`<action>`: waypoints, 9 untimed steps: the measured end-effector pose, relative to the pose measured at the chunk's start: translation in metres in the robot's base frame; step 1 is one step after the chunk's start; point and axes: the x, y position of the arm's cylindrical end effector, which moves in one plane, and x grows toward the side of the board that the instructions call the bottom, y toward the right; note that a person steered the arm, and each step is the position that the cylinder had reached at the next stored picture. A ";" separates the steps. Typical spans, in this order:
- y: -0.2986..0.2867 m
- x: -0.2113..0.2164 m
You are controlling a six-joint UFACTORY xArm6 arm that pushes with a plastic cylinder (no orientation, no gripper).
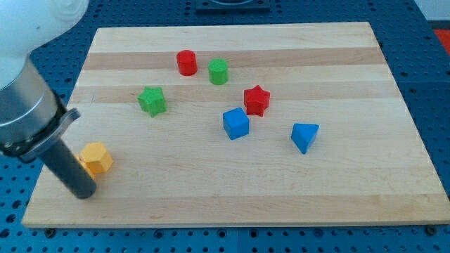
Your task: Point your arm to the right side of the green star
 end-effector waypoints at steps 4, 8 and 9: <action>0.084 -0.117; 0.140 -0.144; 0.140 -0.145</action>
